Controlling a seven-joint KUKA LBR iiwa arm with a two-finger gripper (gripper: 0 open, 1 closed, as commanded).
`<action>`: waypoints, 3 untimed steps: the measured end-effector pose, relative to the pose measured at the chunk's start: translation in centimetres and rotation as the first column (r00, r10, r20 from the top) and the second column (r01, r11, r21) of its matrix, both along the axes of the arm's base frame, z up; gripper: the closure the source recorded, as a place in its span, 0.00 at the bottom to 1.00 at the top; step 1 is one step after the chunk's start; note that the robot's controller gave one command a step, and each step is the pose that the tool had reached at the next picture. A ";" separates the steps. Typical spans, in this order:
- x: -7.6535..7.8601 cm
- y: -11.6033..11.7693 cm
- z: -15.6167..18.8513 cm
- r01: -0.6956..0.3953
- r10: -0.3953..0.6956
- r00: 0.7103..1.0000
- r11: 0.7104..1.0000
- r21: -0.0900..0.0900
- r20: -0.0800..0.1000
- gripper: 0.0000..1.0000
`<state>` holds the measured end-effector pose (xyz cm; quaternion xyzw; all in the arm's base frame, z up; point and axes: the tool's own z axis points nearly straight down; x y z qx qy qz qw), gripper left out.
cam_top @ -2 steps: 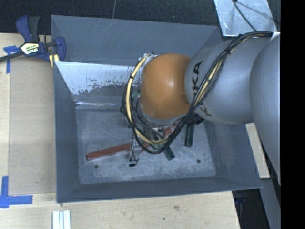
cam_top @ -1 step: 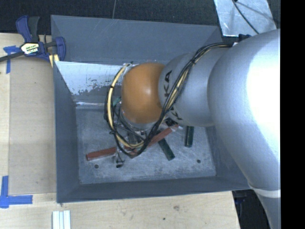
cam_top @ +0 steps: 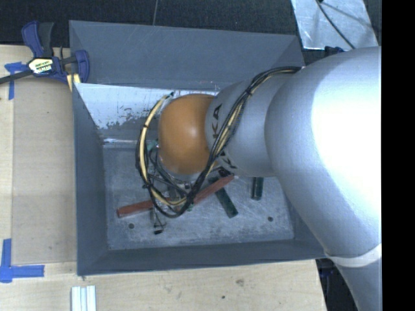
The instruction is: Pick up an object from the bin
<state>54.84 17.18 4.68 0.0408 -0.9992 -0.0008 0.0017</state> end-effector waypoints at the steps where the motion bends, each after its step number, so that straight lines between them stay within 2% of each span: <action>1: -0.8 0.8 1.8 -0.182 0.182 0.983 0.983 -0.002 0.009 0.00; 2: -2.4 2.2 2.2 -0.204 0.204 0.979 0.979 0.001 0.005 0.00; 3: -0.5 0.8 2.1 -0.180 0.180 0.984 0.984 0.001 0.012 1.00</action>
Offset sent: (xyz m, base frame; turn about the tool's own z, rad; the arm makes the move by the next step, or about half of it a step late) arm -0.0295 0.0250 0.0232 -0.2102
